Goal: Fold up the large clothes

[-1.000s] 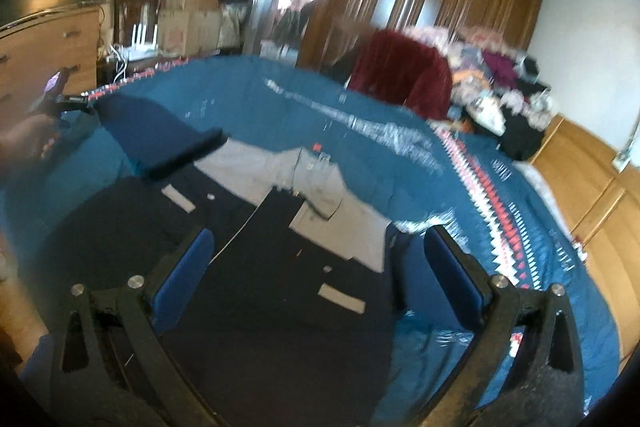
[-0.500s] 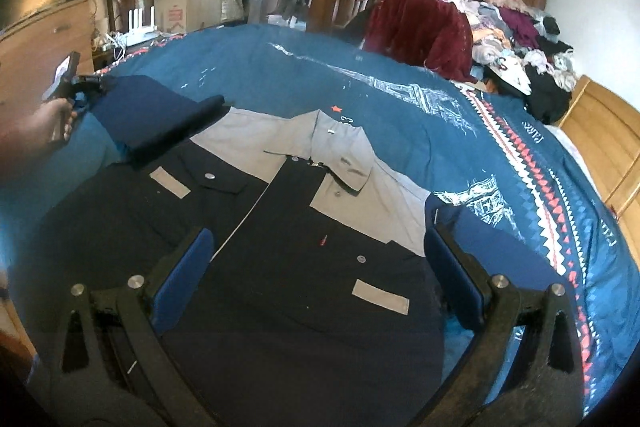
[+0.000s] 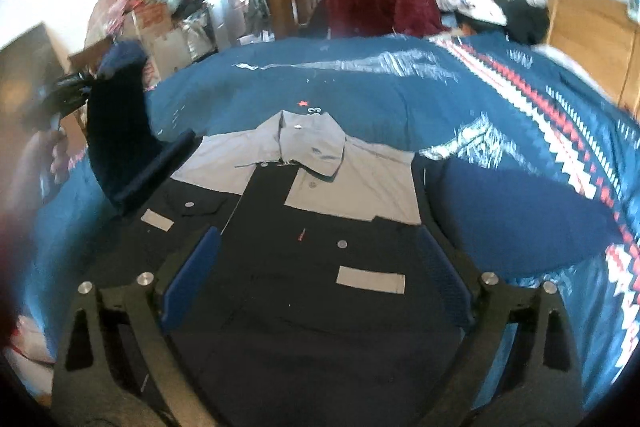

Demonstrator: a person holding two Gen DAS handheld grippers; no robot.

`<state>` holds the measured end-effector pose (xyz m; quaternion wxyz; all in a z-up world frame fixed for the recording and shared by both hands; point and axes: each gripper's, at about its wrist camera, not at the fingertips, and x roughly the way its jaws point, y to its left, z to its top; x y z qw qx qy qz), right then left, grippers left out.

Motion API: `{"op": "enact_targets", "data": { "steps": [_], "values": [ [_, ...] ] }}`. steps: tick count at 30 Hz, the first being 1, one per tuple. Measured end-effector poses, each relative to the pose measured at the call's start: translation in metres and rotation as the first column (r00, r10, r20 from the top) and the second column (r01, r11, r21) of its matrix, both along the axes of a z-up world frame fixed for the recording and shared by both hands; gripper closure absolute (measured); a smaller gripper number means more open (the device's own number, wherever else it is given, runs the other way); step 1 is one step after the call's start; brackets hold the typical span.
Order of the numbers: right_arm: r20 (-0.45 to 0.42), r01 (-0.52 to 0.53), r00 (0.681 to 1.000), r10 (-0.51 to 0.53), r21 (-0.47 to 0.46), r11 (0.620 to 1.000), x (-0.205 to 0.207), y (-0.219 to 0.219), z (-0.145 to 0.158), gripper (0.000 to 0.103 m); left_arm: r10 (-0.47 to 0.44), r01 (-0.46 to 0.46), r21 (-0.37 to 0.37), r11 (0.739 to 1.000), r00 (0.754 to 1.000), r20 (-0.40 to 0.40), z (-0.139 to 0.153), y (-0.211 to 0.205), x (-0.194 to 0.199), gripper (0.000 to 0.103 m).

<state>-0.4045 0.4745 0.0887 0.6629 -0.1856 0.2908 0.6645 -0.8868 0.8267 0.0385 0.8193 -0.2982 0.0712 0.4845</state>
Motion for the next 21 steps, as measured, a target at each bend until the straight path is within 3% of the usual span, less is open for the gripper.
{"op": "enact_targets", "data": {
  "steps": [1, 2, 3, 5, 7, 9, 12, 14, 16, 19, 21],
  "values": [
    [-0.019, 0.002, 1.0, -0.002, -0.003, 1.0, 0.004, -0.001, -0.004, 0.006, -0.102, 0.101, 0.038, 0.994, 0.995, 0.018, 0.011, -0.019, 0.036, 0.083],
    [-0.046, 0.0, 0.999, -0.001, -0.016, 1.0, 0.009, 0.001, -0.008, 0.006, -0.203, 0.2, 0.061, 0.978, 0.979, 0.036, 0.018, -0.035, 0.068, 0.07],
    [-0.071, -0.005, 0.997, 0.003, -0.027, 1.0, 0.013, 0.003, -0.013, 0.006, -0.293, 0.289, 0.073, 0.955, 0.955, 0.05, 0.019, -0.053, 0.101, 0.048],
    [-0.135, -0.017, 0.991, 0.01, -0.051, 0.999, 0.023, 0.006, -0.024, 0.006, -0.353, 0.351, 0.052, 0.935, 0.935, 0.044, 0.009, -0.079, 0.143, 0.023],
    [-0.194, -0.028, 0.981, 0.013, -0.076, 0.997, 0.032, 0.01, -0.037, 0.006, -0.358, 0.358, 0.017, 0.934, 0.933, 0.035, -0.009, -0.097, 0.158, 0.023],
    [-0.264, -0.052, 0.964, 0.023, -0.101, 0.994, 0.041, 0.017, -0.054, 0.006, -0.327, 0.329, -0.034, 0.944, 0.943, 0.056, -0.035, -0.111, 0.146, 0.023],
    [-0.343, -0.075, 0.939, 0.021, -0.144, 0.987, 0.054, 0.038, -0.081, 0.006, -0.214, 0.219, -0.127, 0.967, 0.975, 0.052, -0.08, -0.121, 0.107, 0.023],
    [-0.429, -0.092, 0.903, 0.007, -0.18, 0.979, 0.064, 0.059, -0.101, 0.007, -0.115, 0.116, -0.214, 0.97, 0.993, 0.015, -0.11, -0.125, 0.076, 0.023],
    [-0.505, -0.129, 0.863, 0.007, -0.207, 0.97, 0.066, 0.082, -0.119, 0.02, -0.025, 0.034, -0.275, 0.961, 0.999, 0.037, -0.135, -0.131, 0.041, 0.023],
    [-0.566, -0.164, 0.825, -0.002, -0.243, 0.956, 0.06, 0.114, -0.138, 0.029, 0.077, -0.051, -0.322, 0.945, 0.995, 0.069, -0.157, -0.14, 0.0, 0.022],
    [-0.57, -0.173, 0.822, -0.006, -0.259, 0.95, 0.055, 0.124, -0.145, 0.031, 0.113, -0.072, -0.329, 0.941, 0.988, 0.107, -0.167, -0.139, -0.016, 0.02]
  ]
}}
